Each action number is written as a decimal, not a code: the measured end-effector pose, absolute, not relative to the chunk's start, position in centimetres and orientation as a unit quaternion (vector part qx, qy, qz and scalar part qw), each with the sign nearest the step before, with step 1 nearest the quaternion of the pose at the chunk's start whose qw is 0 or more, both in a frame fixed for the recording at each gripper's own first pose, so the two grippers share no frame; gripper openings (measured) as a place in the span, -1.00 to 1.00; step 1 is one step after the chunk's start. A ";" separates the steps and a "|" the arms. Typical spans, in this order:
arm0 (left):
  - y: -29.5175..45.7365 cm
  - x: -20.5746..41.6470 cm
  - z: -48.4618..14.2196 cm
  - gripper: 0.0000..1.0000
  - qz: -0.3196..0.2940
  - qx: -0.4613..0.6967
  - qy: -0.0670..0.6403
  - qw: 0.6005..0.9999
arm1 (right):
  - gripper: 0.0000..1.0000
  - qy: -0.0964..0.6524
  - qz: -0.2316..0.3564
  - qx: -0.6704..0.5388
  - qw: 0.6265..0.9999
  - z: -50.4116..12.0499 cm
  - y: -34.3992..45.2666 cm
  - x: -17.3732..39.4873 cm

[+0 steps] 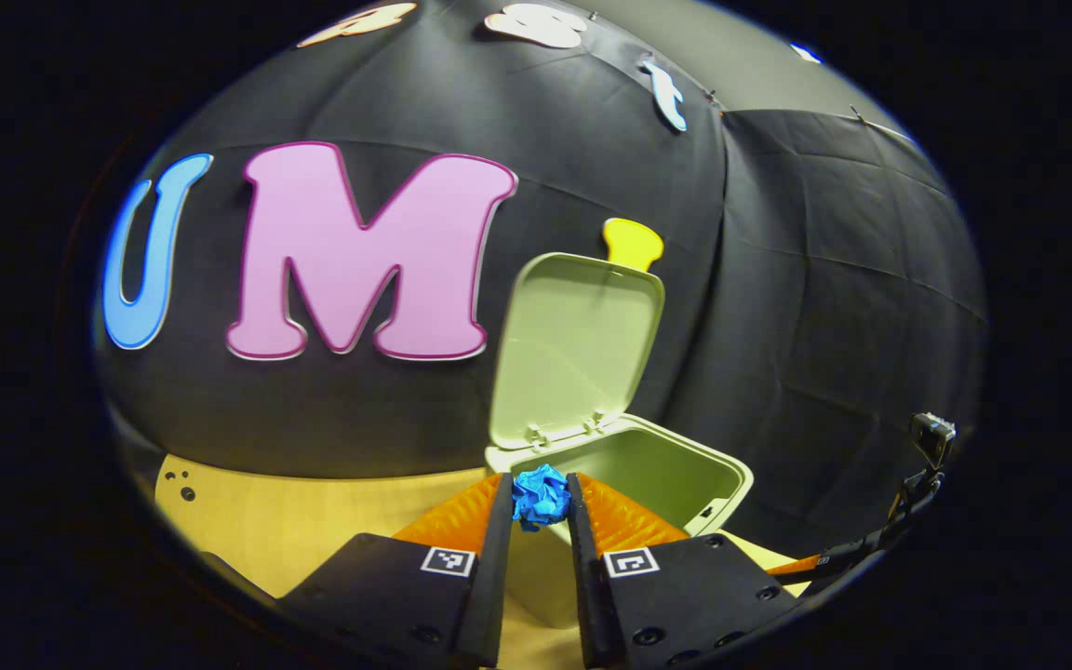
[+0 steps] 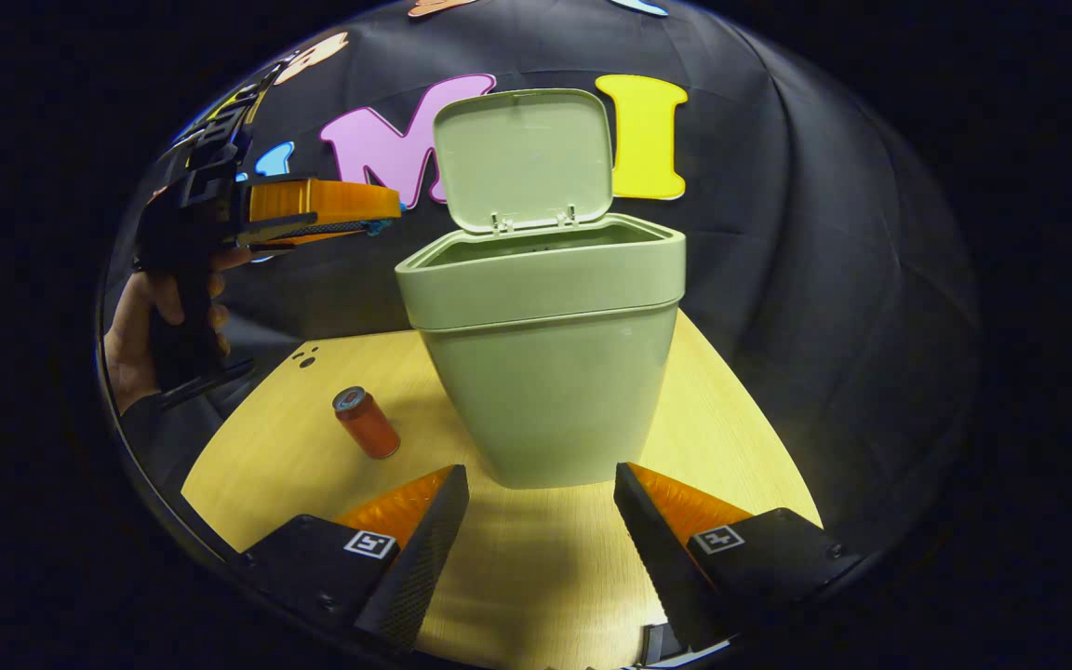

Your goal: Press the lid of the desktop garbage bin to open it, pick up the crumpled paper on the desktop and throw it into the bin, then pick up the pop can on the desktop and drop it into the bin, and finally close the garbage bin lid.

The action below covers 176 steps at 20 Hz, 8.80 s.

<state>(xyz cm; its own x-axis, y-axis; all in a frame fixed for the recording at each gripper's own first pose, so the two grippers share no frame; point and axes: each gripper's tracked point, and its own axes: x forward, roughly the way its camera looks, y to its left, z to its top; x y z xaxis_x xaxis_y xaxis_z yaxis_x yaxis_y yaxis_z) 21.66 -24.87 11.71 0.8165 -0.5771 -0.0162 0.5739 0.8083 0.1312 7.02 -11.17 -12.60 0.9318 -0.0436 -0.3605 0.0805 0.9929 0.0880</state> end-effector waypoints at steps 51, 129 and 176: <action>12.4 6.7 -3.1 0.92 0.118 -0.041 0.090 0.988 | 0.99 0.183 0.181 -0.038 0.966 -19.2 8.1 17.5; 1.4 9.3 -4.3 0.92 -0.003 0.030 0.096 0.995 | 0.65 -0.006 0.043 -0.067 0.997 9.8 -8.7 23.4; 7.5 11.7 -9.6 0.92 0.053 -0.062 0.165 0.983 | 0.94 -0.079 -0.008 0.018 0.997 22.0 -11.4 25.2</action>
